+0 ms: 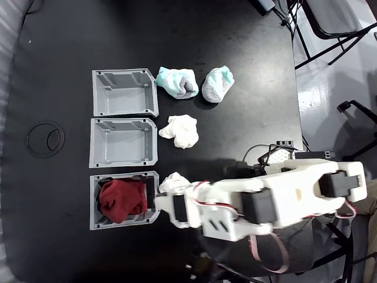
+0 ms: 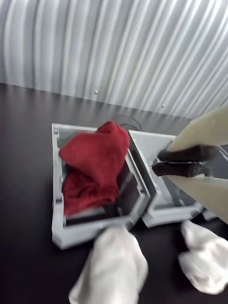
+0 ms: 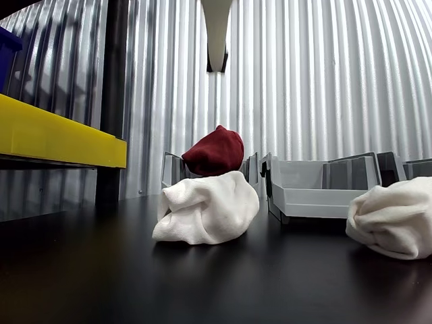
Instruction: Put the sock in the container
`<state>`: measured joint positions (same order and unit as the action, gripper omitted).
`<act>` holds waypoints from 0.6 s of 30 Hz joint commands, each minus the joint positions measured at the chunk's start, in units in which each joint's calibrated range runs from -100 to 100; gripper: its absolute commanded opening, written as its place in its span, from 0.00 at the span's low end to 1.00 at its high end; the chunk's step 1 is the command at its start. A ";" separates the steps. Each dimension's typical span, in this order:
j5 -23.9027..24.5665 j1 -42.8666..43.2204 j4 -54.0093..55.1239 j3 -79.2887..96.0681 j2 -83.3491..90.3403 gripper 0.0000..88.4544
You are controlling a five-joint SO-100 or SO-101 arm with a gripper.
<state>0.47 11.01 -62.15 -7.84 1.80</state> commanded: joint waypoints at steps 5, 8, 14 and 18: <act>0.42 -0.50 -19.83 -2.44 13.63 0.01; 0.36 -0.50 -28.97 -2.44 17.90 0.01; -0.21 -8.21 -37.51 -2.08 24.42 0.01; -0.90 -16.55 -37.51 2.25 28.35 0.02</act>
<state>0.42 0.21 -98.07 -7.57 26.33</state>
